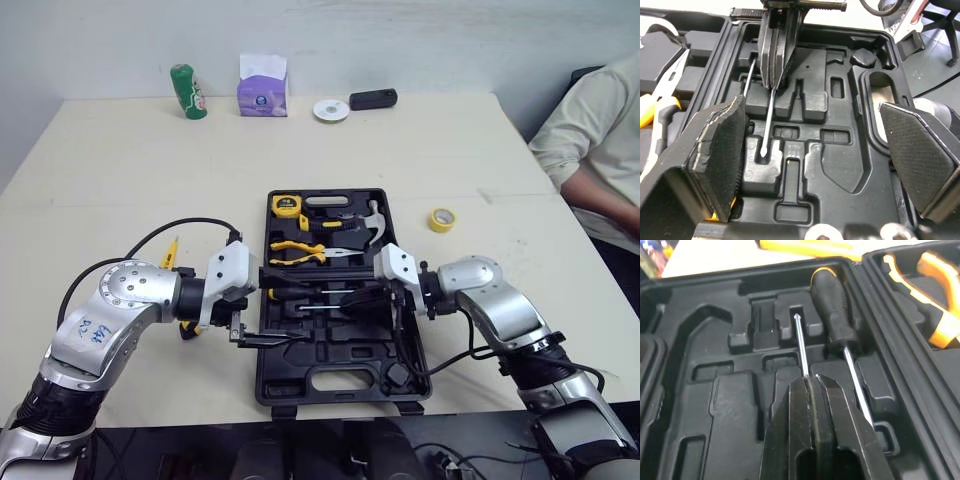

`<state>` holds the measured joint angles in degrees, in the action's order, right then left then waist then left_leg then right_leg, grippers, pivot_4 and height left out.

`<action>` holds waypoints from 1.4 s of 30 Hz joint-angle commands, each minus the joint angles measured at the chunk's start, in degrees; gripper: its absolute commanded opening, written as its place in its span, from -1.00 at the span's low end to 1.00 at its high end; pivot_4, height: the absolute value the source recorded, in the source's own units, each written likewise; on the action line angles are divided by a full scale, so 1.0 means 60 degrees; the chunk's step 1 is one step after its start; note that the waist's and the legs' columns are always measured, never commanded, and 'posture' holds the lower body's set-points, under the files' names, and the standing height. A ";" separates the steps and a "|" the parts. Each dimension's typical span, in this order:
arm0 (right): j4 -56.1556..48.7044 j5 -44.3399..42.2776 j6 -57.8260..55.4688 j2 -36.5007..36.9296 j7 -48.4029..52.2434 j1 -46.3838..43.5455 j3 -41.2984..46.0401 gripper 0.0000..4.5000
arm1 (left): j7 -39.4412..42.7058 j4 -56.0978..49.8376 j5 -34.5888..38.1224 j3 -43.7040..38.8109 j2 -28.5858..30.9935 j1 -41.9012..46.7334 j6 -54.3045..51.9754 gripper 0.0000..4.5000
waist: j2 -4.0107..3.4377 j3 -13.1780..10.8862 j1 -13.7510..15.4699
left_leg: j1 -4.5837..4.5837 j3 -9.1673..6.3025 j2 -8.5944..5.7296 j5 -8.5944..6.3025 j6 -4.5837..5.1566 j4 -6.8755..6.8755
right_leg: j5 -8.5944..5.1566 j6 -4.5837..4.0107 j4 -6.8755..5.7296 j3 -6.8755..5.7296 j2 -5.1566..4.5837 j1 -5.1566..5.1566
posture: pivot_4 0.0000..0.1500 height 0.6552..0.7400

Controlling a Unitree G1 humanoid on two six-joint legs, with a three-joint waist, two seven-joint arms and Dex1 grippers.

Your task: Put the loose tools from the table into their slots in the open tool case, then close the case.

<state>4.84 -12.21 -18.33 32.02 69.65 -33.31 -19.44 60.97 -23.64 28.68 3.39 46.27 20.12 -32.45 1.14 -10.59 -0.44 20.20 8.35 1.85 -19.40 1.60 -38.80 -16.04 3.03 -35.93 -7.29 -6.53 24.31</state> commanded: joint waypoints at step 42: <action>0.3206 -0.1084 0.0414 0.4307 -0.2237 0.3078 0.7396 0.98 | -0.2098 0.5659 -0.0212 -0.9189 0.0665 -0.5832 0.1591 1.00 | -0.0067 -0.0010 0.0067 | 0.0051 0.0002 0.0004 -0.0070 -0.0051 0.0094 | 0.0006 -0.0023 0.0069 -0.0011 -0.0016 0.0082 | 1.00 0.80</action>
<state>22.57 -19.39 -18.40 55.88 56.88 -14.80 22.54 48.18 9.77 27.79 -50.05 49.03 -14.62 -24.66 0.74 -10.65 -0.04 20.51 8.36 1.86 -19.83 1.31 -38.23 -16.00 2.89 -35.52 -7.36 -6.67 24.80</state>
